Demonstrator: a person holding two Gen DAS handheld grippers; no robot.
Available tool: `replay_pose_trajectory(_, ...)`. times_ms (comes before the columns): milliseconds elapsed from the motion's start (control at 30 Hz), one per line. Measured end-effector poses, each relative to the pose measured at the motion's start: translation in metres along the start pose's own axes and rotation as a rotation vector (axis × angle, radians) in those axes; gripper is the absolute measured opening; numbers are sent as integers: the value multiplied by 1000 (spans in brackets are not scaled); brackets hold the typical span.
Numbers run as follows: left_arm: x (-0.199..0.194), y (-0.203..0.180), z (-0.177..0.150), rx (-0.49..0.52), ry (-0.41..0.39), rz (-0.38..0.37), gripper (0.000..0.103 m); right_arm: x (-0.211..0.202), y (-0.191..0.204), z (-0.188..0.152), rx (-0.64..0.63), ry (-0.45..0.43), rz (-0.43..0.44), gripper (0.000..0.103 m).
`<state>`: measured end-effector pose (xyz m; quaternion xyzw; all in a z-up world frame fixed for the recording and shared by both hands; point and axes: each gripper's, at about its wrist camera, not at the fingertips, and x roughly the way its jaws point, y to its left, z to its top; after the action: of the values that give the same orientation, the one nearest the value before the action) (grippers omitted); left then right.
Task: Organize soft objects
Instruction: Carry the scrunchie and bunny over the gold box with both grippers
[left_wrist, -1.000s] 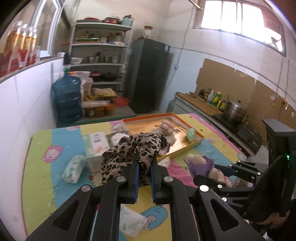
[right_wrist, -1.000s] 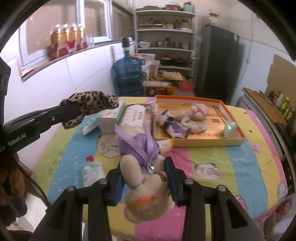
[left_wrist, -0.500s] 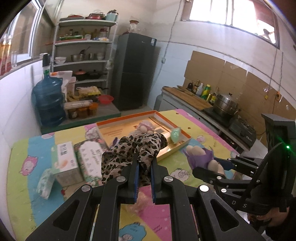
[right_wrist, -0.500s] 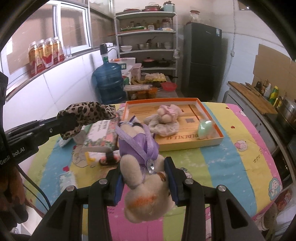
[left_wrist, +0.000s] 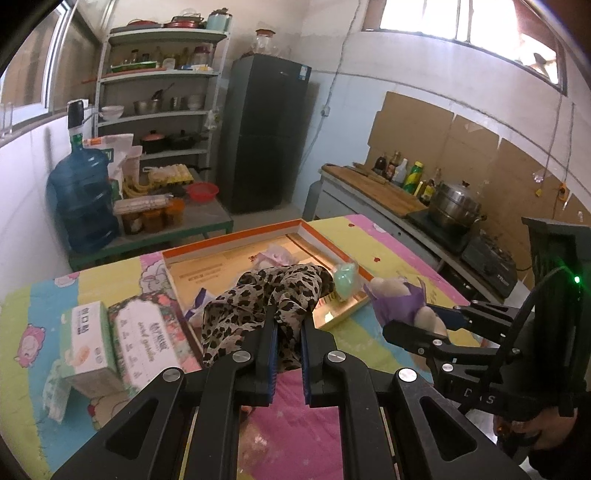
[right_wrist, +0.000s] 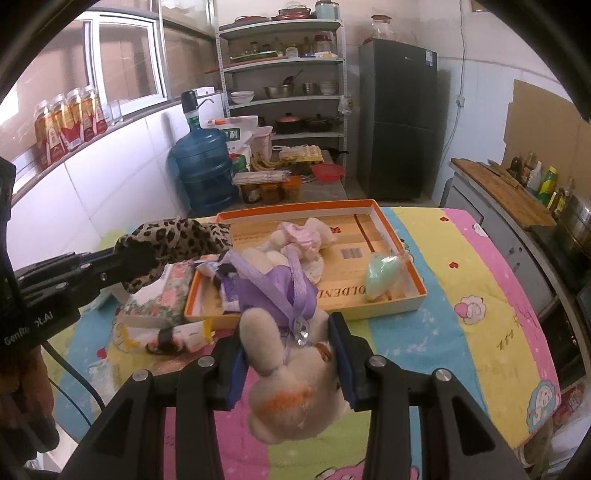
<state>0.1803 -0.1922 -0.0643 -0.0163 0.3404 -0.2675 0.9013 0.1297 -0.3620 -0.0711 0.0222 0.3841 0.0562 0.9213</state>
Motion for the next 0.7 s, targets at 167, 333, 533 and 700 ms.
replay_pose_trajectory(167, 22, -4, 10, -14, 12, 22, 10, 21, -18, 13, 0, 6, 21, 41)
replay_pose_trajectory(333, 46, 1, 22, -38, 28, 49, 10, 46, -31, 29, 6, 14, 42, 41)
replay_pose_trajectory(533, 79, 12, 33, -90, 44, 94, 10, 79, -44, 48, 16, 30, 74, 41)
replay_pose_trajectory(700, 101, 25, 40, -132, 61, 128, 10, 102, -53, 61, 8, 40, 102, 41)
